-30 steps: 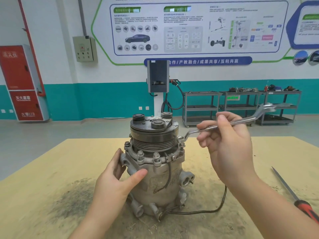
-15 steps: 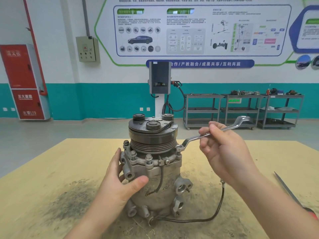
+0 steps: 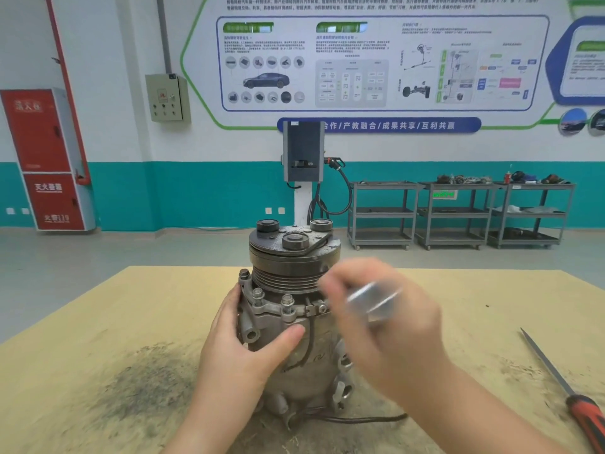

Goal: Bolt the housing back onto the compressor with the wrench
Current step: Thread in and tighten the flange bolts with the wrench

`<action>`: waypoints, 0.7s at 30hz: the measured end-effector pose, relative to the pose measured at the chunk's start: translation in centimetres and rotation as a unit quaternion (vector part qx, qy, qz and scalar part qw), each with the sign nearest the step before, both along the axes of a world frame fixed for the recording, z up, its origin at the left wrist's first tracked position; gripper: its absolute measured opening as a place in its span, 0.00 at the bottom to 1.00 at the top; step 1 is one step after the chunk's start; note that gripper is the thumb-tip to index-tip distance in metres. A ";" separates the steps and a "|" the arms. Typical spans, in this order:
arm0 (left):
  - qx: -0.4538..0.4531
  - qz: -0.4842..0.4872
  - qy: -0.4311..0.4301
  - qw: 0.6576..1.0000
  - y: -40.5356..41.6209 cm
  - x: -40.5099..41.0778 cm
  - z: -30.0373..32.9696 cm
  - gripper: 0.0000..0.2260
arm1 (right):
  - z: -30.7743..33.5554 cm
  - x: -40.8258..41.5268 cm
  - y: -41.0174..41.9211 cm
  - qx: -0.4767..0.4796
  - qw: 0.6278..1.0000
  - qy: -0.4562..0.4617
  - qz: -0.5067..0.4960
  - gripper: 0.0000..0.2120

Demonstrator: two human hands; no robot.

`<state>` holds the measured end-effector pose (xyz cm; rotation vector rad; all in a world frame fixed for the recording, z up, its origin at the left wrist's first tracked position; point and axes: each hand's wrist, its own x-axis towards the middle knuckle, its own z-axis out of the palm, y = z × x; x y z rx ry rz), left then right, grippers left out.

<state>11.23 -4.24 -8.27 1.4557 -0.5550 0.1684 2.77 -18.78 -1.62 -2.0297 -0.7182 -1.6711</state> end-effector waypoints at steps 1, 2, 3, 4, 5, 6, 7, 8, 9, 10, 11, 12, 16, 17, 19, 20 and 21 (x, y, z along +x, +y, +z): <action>0.009 0.005 0.003 1.000 0.1 0.0 0.0 0.40 | 0.7 -0.4 -0.2 0.087 0.996 0.016 0.034 0.05; 0.015 0.011 0.007 1.000 0.2 0.0 0.0 0.41 | 1.4 -0.7 -0.5 0.188 0.978 0.048 0.081 0.06; 0.016 0.018 0.009 1.000 0.2 0.1 0.1 0.40 | 2.0 -0.8 -0.8 0.285 0.946 0.086 0.128 0.07; 0.015 0.024 0.010 1.000 0.3 0.4 0.1 0.39 | 2.4 -0.7 -1.3 0.364 0.909 0.119 0.164 0.08; 0.016 0.025 0.010 1.000 0.4 0.7 0.1 0.38 | 2.8 -0.5 -1.8 0.423 0.873 0.149 0.191 0.10; 0.016 0.023 0.009 1.000 0.5 1.0 0.2 0.38 | 2.9 -0.4 -2.3 0.469 0.839 0.176 0.215 0.11; 0.014 0.018 0.004 1.000 0.6 1.4 0.1 0.38 | 3.0 -0.2 -2.7 0.504 0.807 0.196 0.236 0.12; 0.010 0.015 -0.001 1.000 0.7 1.7 0.1 0.37 | 2.9 0.0 -2.9 0.528 0.784 0.209 0.251 0.12; 0.006 0.013 -0.004 1.000 0.8 1.9 0.1 0.38 | 2.8 0.2 -3.1 0.543 0.768 0.219 0.261 0.11; -0.001 0.012 -0.005 1.000 0.9 2.2 0.0 0.39 | 2.6 0.3 -3.2 0.551 0.755 0.228 0.272 0.10; -0.007 0.008 -0.004 1.000 1.0 2.4 -0.1 0.40 | 2.5 0.4 -3.3 0.557 0.742 0.238 0.285 0.09; -0.013 0.003 -0.002 1.000 1.0 2.6 -0.1 0.42 | 2.4 0.5 -3.4 0.563 0.728 0.248 0.303 0.07; -0.029 -0.021 0.002 0.999 1.1 3.0 -0.3 0.43 | 2.0 1.2 -4.3 0.584 0.683 0.274 0.343 0.04; -0.031 -0.029 -0.001 0.999 1.0 2.9 -0.2 0.43 | 1.8 1.3 -4.5 0.587 0.678 0.275 0.346 0.04; -0.037 -0.041 -0.001 0.998 1.0 2.8 -0.1 0.43 | 1.1 1.4 -4.3 0.577 0.693 0.257 0.349 0.03; -0.040 -0.043 0.000 0.998 1.0 2.7 -0.1 0.43 | 0.4 1.3 -3.9 0.560 0.718 0.229 0.344 0.02; -0.042 -0.043 0.003 0.998 1.0 2.5 -0.1 0.43 | -0.3 1.2 -3.4 0.533 0.757 0.186 0.329 0.03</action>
